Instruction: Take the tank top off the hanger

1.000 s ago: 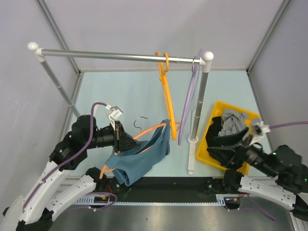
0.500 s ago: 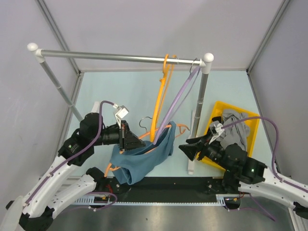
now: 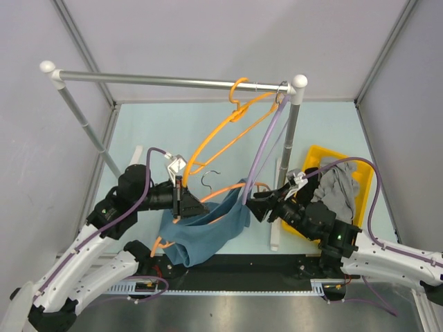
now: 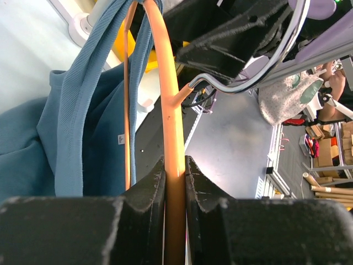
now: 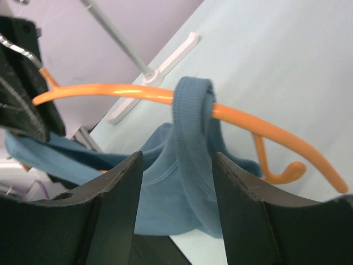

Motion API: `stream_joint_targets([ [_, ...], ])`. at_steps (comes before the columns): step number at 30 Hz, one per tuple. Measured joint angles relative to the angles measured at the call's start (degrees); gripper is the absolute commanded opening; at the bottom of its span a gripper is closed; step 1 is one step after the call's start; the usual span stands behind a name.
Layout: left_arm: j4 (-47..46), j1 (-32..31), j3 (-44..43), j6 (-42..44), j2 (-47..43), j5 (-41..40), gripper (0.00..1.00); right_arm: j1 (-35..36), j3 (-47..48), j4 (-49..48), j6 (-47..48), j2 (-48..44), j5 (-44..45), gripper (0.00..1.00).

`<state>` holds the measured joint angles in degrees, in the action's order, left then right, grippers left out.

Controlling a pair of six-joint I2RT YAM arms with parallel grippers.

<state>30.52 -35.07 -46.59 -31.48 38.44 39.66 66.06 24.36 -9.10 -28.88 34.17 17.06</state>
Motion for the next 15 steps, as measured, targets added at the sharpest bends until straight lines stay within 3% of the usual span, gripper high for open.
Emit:
stream_joint_targets([
  [10,-0.04,0.00,0.00,-0.22,-0.74,0.09,0.00,-0.02,-0.48,-2.82,-2.27,2.25,6.12,0.56],
  [12,-0.07,0.00,0.02,-0.22,-0.74,0.09,0.00,-0.02,-0.48,-3.21,-2.82,3.37,6.40,0.53],
  [15,-0.44,0.00,0.42,-0.22,-0.74,0.22,0.00,-0.24,-0.48,-3.56,-3.74,5.09,6.78,0.39],
])
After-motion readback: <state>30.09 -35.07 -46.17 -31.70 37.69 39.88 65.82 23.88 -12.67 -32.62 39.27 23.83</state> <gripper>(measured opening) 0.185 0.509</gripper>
